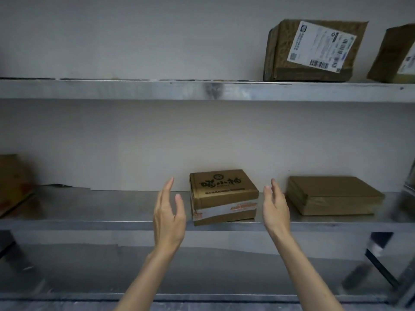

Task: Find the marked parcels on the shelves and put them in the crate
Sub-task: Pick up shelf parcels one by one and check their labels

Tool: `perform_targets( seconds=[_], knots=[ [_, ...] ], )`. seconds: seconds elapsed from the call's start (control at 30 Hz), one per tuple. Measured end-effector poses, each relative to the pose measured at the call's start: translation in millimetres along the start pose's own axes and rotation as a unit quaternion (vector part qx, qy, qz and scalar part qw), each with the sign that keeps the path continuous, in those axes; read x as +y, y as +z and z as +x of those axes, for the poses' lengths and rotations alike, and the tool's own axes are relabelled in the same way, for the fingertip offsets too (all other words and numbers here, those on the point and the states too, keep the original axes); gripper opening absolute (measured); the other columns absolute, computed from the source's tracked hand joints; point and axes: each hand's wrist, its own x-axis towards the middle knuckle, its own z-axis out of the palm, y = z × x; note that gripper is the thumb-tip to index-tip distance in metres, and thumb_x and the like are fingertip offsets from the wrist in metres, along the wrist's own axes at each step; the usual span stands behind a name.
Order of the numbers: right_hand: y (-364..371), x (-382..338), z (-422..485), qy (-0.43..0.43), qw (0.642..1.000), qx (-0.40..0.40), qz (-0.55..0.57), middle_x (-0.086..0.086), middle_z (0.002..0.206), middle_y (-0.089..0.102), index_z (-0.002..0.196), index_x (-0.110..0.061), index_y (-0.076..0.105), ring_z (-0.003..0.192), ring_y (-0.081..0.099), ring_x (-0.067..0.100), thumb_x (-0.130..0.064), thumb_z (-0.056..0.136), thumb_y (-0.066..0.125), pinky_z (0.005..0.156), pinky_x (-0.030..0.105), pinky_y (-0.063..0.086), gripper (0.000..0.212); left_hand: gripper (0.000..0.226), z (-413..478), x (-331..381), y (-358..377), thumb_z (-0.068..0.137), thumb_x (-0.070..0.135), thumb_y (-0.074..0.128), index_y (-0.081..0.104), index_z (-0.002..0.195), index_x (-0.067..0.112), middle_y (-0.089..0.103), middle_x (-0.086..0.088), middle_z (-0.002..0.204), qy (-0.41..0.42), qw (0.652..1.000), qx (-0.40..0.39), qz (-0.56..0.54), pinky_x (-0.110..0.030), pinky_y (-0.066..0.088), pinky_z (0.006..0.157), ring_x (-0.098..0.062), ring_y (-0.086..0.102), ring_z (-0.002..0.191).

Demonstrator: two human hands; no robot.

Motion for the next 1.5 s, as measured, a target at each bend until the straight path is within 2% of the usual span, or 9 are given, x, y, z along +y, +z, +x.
perform_targets(
  seconds=[0.23, 0.37, 0.43, 0.57, 0.83, 1.0, 1.17, 1.37, 1.5],
  knots=[
    [6, 7, 0, 0.075, 0.994, -0.06, 0.043, -0.001, 0.158, 0.037, 0.156, -0.02, 0.031, 0.147, 0.032, 0.02, -0.043, 0.107, 0.029, 0.118, 0.035, 0.024, 0.054, 0.044, 15, -8, 20, 0.105, 0.012, 0.045, 0.046, 0.148, 0.022, 0.046, -0.005, 0.152, -0.239, 0.958, -0.082, -0.133, -0.045, 0.035, 0.117, -0.021, 0.044, 0.138],
    [6, 12, 4, 0.084, 0.99, -0.094, 0.057, -0.001, 0.133, 0.061, 0.136, -0.021, 0.054, 0.125, 0.054, 0.014, -0.049, 0.106, 0.028, 0.111, 0.036, 0.037, 0.049, 0.04, 13, 1, 23, 0.107, 0.009, 0.038, 0.048, 0.144, 0.021, 0.056, 0.002, 0.137, -0.295, 0.925, -0.134, -0.2, -0.036, 0.044, 0.107, -0.016, 0.054, 0.123],
    [8, 12, 3, 0.093, 0.988, -0.095, 0.082, -0.008, 0.108, 0.065, 0.115, -0.027, 0.06, 0.103, 0.059, 0.006, -0.045, 0.107, 0.027, 0.102, 0.032, 0.042, 0.038, 0.037, 17, 4, 23, 0.107, 0.009, 0.036, 0.056, 0.137, 0.02, 0.063, -0.003, 0.133, -0.297, 0.924, -0.14, -0.194, -0.035, 0.049, 0.102, -0.019, 0.06, 0.12],
    [11, 12, 5, 0.111, 0.984, -0.089, 0.106, -0.001, 0.113, 0.07, 0.121, -0.024, 0.064, 0.11, 0.063, 0.017, -0.046, 0.107, 0.026, 0.103, 0.04, 0.048, 0.047, 0.037, 21, 6, 15, 0.108, 0.011, 0.031, 0.058, 0.132, 0.021, 0.066, -0.001, 0.119, -0.321, 0.916, -0.13, -0.2, -0.025, 0.048, 0.073, -0.017, 0.061, 0.107],
    [7, 0, 4, 0.11, 0.977, -0.091, 0.157, -0.001, 0.108, 0.069, 0.12, -0.017, 0.063, 0.098, 0.064, 0.01, -0.037, 0.109, 0.029, 0.071, 0.023, 0.049, 0.041, 0.03, 26, 3, 2, 0.102, 0.026, 0.047, 0.07, 0.12, 0.018, 0.071, 0.002, 0.114, -0.337, 0.905, -0.115, -0.234, -0.041, 0.043, 0.103, -0.018, 0.065, 0.107],
    [7, -6, 5, 0.105, 0.973, -0.089, 0.184, -0.002, 0.107, 0.071, 0.113, -0.012, 0.063, 0.099, 0.065, 0.009, -0.034, 0.107, 0.038, 0.078, 0.026, 0.051, 0.033, 0.03, 29, 0, -2, 0.103, 0.028, 0.043, 0.069, 0.113, 0.017, 0.07, 0.003, 0.113, -0.325, 0.91, -0.092, -0.24, -0.042, 0.033, 0.11, -0.018, 0.06, 0.113],
    [5, -8, 5, 0.1, 0.968, -0.094, 0.212, -0.001, 0.106, 0.071, 0.114, -0.004, 0.06, 0.103, 0.065, 0.01, -0.033, 0.105, 0.046, 0.081, 0.03, 0.052, 0.034, 0.026, 33, 2, -3, 0.102, 0.019, 0.043, 0.068, 0.096, 0.013, 0.073, -0.002, 0.102, -0.3, 0.929, -0.041, -0.213, -0.041, 0.041, 0.102, -0.022, 0.063, 0.11],
    [4, -4, 3, 0.082, 0.972, -0.121, 0.182, -0.002, 0.118, 0.071, 0.133, -0.026, 0.06, 0.112, 0.063, 0.011, -0.032, 0.108, 0.039, 0.074, 0.025, 0.05, 0.034, 0.031, 31, 7, -1, 0.108, 0.013, 0.04, 0.06, 0.131, 0.019, 0.071, -0.005, 0.111, -0.26, 0.94, -0.071, -0.211, -0.026, 0.053, 0.076, -0.016, 0.067, 0.099],
    [3, -3, 3, 0.076, 0.975, -0.124, 0.169, -0.005, 0.12, 0.071, 0.134, -0.027, 0.062, 0.114, 0.062, 0.009, -0.033, 0.108, 0.038, 0.083, 0.023, 0.05, 0.036, 0.036, 29, 8, 3, 0.107, 0.01, 0.042, 0.057, 0.139, 0.014, 0.069, -0.008, 0.123, -0.249, 0.945, -0.102, -0.189, -0.025, 0.053, 0.076, -0.017, 0.066, 0.109]
  ],
)
